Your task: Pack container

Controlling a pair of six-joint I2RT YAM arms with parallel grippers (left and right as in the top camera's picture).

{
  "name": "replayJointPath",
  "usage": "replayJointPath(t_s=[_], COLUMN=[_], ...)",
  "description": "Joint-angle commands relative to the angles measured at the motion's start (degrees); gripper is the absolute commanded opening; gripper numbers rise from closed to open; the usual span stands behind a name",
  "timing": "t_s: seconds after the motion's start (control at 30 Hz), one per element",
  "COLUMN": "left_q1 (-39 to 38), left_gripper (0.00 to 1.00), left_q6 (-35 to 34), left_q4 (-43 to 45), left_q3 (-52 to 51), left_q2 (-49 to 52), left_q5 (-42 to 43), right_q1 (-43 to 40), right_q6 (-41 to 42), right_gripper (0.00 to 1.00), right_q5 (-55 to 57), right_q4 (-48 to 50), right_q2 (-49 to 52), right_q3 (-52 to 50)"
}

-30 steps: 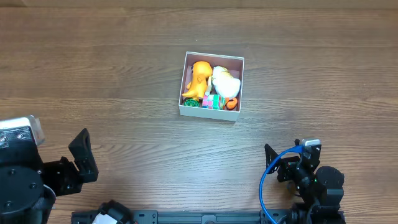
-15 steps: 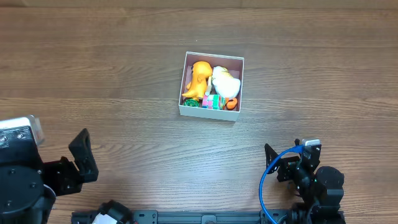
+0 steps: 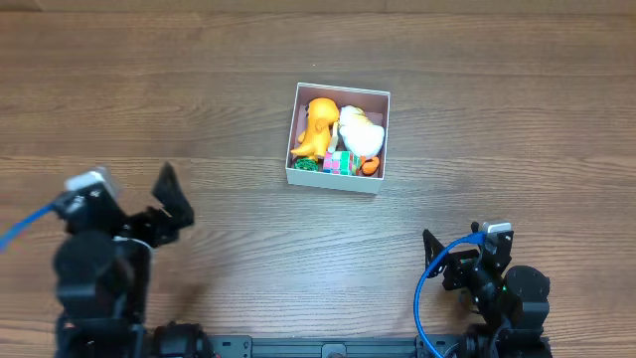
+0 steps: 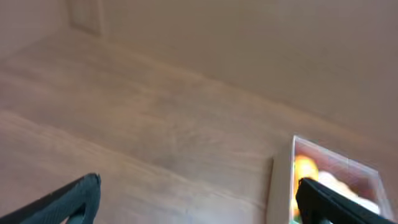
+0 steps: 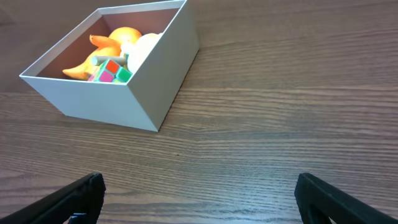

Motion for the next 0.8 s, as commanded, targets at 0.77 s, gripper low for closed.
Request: replayJointPath(t_s=[0.77], left_q1=[-0.2], left_gripper=[1.00], left_q6=[10.3], left_q4=[18.6], left_q3=[-40.8], left_q2=[-28.2], left_q5=[6.7], right_q1=[-0.4], right_q6=[-0.2], right_gripper=[1.00], right_q5=[-0.3], right_q4=[0.1], right_q2=[-0.7], right_q3=[-0.9])
